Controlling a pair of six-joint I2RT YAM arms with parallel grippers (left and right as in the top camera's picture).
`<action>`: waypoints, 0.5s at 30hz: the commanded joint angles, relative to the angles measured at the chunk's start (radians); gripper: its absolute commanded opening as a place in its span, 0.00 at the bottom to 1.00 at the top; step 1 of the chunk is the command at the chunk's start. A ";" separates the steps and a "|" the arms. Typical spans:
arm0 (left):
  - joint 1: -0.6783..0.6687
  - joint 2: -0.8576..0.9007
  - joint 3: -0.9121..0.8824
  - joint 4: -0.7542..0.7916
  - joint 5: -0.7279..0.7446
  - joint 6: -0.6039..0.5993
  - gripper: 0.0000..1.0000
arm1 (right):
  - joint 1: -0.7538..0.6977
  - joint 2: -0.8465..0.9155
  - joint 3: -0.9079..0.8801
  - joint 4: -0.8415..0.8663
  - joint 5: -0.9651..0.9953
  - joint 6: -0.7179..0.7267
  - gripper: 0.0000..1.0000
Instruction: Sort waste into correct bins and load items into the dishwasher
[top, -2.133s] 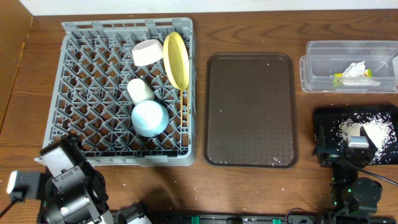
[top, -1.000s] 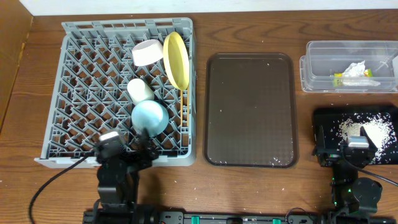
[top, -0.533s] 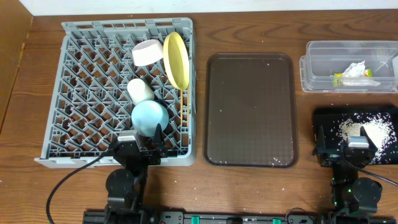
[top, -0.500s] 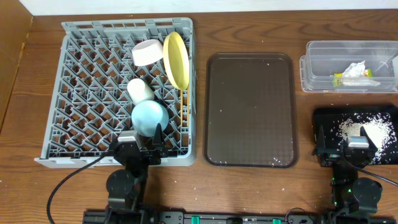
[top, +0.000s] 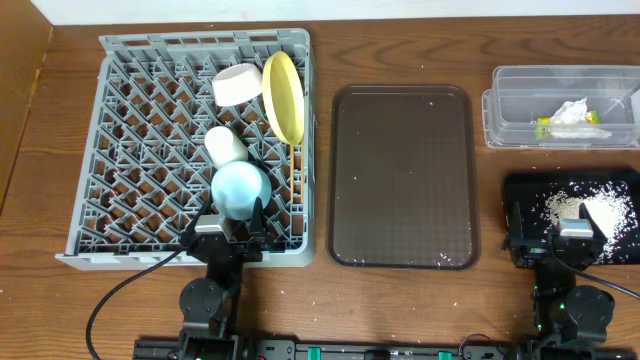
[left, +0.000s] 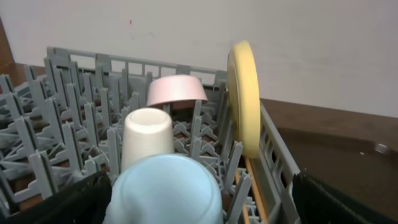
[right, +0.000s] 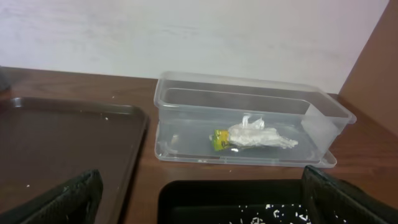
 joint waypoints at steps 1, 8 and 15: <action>-0.006 -0.012 -0.003 -0.049 0.013 0.017 0.94 | -0.008 -0.006 -0.002 -0.005 -0.001 -0.013 0.99; -0.006 -0.012 -0.002 -0.107 0.006 0.017 0.94 | -0.008 -0.006 -0.002 -0.005 -0.001 -0.013 0.99; -0.006 -0.012 -0.002 -0.107 0.006 0.016 0.94 | -0.008 -0.006 -0.002 -0.005 -0.001 -0.013 0.99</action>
